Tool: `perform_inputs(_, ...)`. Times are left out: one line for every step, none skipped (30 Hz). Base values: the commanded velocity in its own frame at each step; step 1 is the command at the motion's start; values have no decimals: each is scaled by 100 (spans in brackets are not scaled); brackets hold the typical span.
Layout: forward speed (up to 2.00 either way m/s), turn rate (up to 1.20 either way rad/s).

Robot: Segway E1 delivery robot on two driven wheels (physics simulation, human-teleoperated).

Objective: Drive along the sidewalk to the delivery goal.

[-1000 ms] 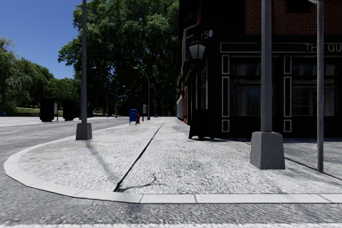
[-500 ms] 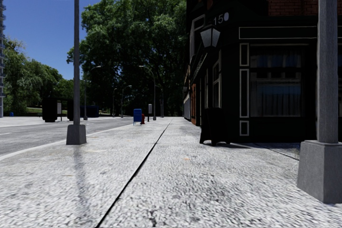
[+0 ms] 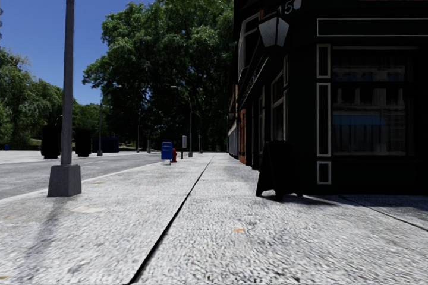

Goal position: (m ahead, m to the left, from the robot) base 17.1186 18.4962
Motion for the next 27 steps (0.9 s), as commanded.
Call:
perform_inputs(182,0)
perform_inputs(182,0)
perform_inputs(182,0)
perform_inputs(182,0)
perform_inputs(182,0)
perform_inputs(182,0)
perform_inputs(182,0)
perform_inputs(182,0)
perform_inputs(182,0)
perform_inputs(182,0)
perform_inputs(182,0)
perform_inputs(182,0)
perform_inputs(182,0)
perform_inputs(182,0)
perform_inputs(182,0)
perform_inputs(182,0)
perform_inputs(182,0)
perform_inputs(182,0)
perform_inputs(182,0)
perform_inputs(182,0)
perform_inputs(182,6)
perform_inputs(182,32)
perform_inputs(182,53)
perform_inputs(182,61)
perform_inputs(182,61)
perform_inputs(182,18)
perform_inputs(182,9)
